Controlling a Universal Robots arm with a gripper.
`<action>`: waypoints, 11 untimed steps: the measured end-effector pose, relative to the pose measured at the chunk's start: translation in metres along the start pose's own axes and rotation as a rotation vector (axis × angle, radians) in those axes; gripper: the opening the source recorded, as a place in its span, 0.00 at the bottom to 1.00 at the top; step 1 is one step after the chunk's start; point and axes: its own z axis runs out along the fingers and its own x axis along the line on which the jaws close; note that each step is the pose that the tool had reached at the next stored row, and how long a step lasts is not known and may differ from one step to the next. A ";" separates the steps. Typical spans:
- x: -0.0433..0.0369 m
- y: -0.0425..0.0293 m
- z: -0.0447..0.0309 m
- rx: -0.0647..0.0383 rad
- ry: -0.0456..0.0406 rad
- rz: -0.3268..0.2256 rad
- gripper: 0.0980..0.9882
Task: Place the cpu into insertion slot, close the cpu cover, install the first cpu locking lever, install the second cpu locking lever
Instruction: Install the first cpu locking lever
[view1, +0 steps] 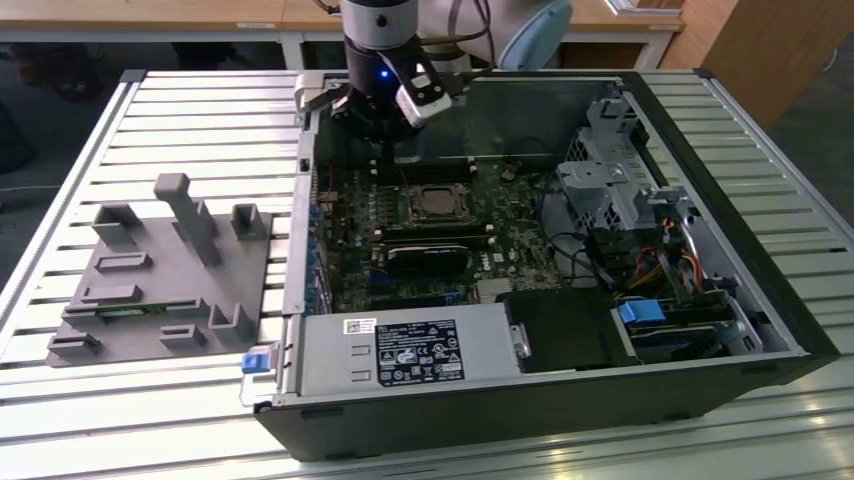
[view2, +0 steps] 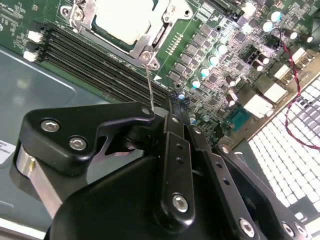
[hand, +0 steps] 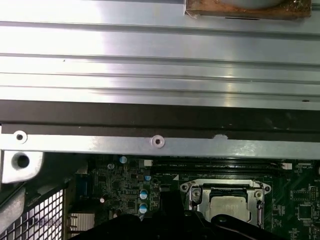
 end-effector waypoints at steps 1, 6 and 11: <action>-0.0013 0.0000 0.0000 0.000 0.0001 0.000 0.01; -0.0120 -0.0001 0.0004 0.000 0.0001 0.000 0.01; -0.0270 -0.0001 0.0012 0.000 0.0001 0.000 0.01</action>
